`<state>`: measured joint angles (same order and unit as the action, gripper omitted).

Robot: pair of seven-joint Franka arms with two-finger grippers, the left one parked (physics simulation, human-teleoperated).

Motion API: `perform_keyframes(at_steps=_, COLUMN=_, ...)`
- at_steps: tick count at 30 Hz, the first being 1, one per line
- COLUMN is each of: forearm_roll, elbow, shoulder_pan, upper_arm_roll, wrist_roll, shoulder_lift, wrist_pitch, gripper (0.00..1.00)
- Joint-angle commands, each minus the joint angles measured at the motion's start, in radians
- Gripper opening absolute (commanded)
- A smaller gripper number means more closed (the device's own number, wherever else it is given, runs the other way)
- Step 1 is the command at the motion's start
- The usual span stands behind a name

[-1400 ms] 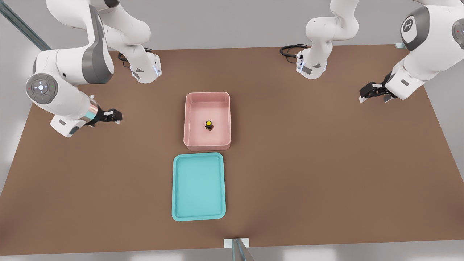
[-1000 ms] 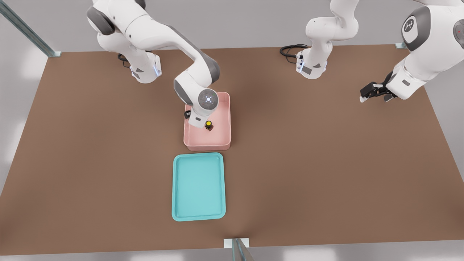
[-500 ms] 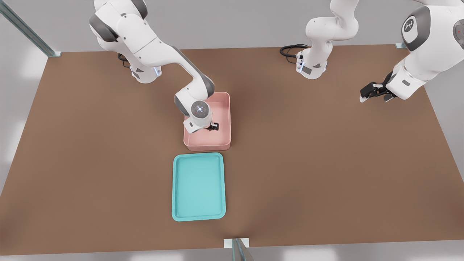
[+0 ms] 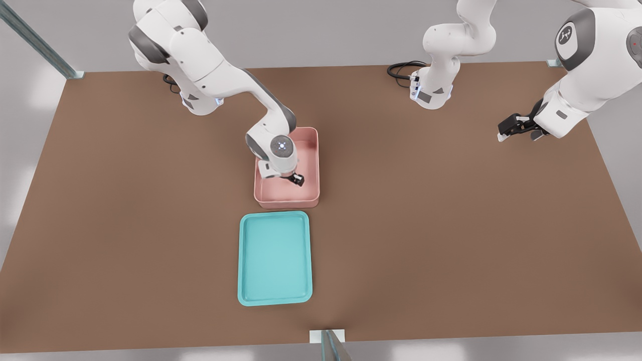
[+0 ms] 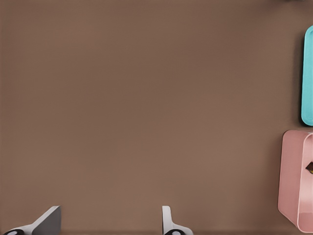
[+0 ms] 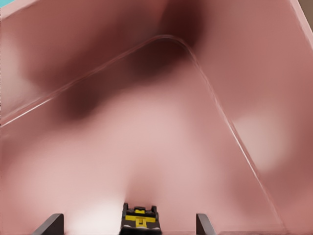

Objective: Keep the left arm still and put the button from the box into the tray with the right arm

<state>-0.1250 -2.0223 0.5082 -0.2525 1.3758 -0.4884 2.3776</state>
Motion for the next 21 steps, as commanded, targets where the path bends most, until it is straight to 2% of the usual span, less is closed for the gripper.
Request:
perform_keyframes(at_steps=1, forearm_roll=-0.001, elbow=0.0, shoulder_pan=0.0, upper_arm_roll=-0.008, wrist_roll=0.292, shoulder_lift=0.001, wrist_pitch=0.026, gripper=1.0)
perform_keyframes(at_steps=8, forearm_roll=-0.001, elbow=-0.001, shoulder_pan=-0.011, upper_arm_roll=-0.013, wrist_roll=0.282, shoulder_lift=0.005, wrist_pitch=0.018, gripper=1.0)
perform_keyframes(at_steps=14, forearm_roll=-0.004, elbow=-0.024, shoulder_pan=-0.014, upper_arm_roll=-0.025, wrist_roll=0.249, shoulder_lift=0.005, wrist_pitch=0.026, gripper=0.74)
perform_keyframes(at_steps=17, forearm_roll=-0.005, elbow=-0.046, shoulder_pan=-0.02, upper_arm_roll=-0.025, wrist_roll=0.24, shoulder_lift=0.001, wrist_pitch=0.046, gripper=0.69)
perform_keyframes(at_steps=21, forearm_roll=-0.005, elbow=-0.052, shoulder_pan=-0.019, upper_arm_roll=-0.031, wrist_roll=0.227, shoulder_lift=-0.004, wrist_pitch=0.058, gripper=0.67)
